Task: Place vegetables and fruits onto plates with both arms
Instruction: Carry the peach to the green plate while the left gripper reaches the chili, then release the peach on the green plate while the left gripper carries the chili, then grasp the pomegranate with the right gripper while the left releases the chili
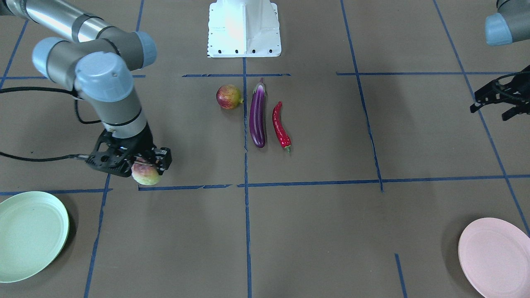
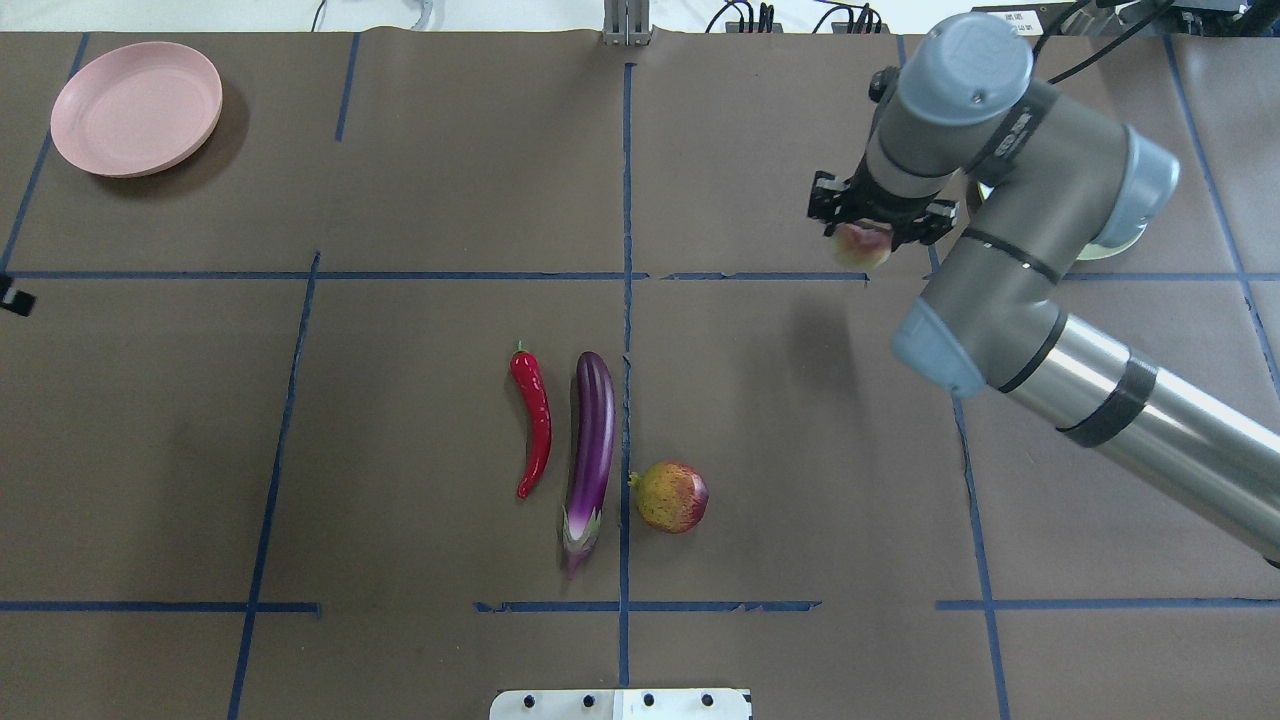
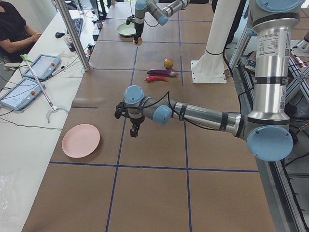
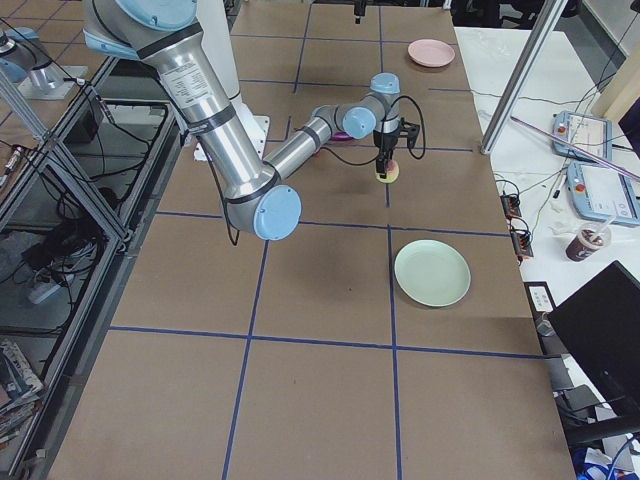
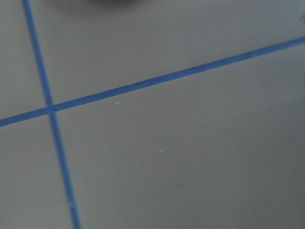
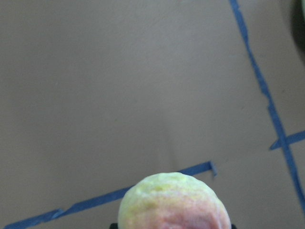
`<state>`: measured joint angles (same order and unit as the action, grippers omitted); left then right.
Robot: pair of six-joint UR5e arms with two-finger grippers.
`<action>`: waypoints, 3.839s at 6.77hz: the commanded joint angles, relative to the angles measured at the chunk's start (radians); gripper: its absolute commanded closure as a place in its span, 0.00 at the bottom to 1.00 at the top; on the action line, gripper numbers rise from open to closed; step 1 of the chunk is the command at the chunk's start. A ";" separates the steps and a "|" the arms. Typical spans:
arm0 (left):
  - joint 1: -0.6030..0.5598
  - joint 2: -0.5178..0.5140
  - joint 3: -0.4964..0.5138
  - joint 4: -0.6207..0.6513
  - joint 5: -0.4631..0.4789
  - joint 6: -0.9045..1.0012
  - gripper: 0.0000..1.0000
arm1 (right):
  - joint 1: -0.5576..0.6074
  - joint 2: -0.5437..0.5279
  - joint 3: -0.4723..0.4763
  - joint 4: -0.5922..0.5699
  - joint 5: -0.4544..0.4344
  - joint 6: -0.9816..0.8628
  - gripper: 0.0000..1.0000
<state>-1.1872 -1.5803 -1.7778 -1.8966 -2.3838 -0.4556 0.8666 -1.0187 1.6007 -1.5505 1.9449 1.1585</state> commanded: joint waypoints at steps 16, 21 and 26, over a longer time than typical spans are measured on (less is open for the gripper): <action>0.386 -0.632 0.238 0.197 0.497 -0.592 1.00 | -0.123 -0.182 0.216 0.257 0.093 0.261 0.00; 0.061 -0.647 0.834 -0.143 0.500 -0.299 1.00 | -0.490 -0.046 0.349 -0.033 -0.104 0.550 0.00; 0.006 -0.754 1.081 -0.237 0.794 -0.227 0.01 | -0.548 -0.006 0.299 -0.034 -0.179 0.603 0.00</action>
<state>-1.1734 -2.3307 -0.7048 -2.1077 -1.6326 -0.6830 0.3200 -1.0511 1.9276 -1.5837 1.7811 1.7594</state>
